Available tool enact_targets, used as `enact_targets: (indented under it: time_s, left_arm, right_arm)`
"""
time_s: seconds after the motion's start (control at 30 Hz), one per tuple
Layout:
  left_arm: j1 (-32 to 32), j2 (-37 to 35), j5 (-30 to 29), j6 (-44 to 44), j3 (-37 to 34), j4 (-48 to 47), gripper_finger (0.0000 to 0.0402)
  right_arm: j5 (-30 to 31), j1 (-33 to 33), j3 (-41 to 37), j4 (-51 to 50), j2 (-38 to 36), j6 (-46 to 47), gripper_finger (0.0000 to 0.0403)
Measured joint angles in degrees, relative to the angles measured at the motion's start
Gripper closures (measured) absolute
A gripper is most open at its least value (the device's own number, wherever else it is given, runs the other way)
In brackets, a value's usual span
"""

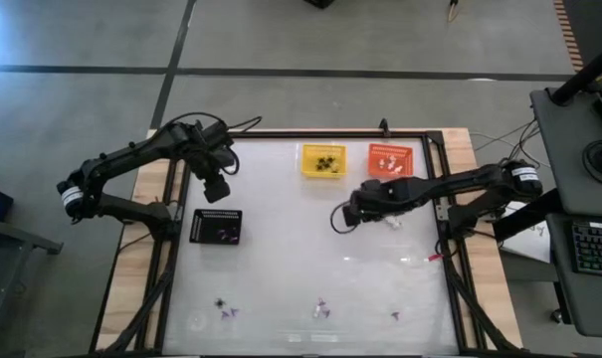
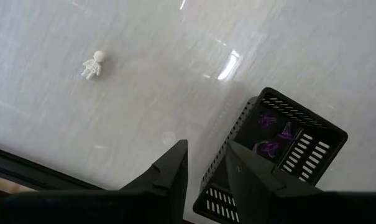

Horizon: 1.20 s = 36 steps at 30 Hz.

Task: Sort Halloween decoration
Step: Put the purple witch hat toy into the black bin

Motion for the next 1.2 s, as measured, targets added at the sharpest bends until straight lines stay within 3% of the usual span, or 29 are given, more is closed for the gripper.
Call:
enact_targets:
  time_s: [0.4,0.67,0.9,1.2]
  left_arm:
    - [0.00,0.00,1.16,-0.84,0.00,-1.91,0.0311]
    - [-0.02,0.00,1.29,-0.90,0.00,-3.38,0.0311]
    - [-0.02,-0.11,1.30,-0.87,0.00,-3.37,0.0311]
    - [-0.02,-0.50,1.29,-0.32,0.00,-3.35,0.0311]
  right_arm:
    - [0.20,-6.94,7.31,5.90,0.54,-14.78,0.0394]
    - [-2.82,-6.84,8.78,22.76,1.89,-19.43,0.0394]
    - [-6.97,-4.83,12.19,32.81,9.34,-21.62,0.0394]
    - [-9.13,-2.32,27.26,33.17,22.03,-27.93,0.0394]
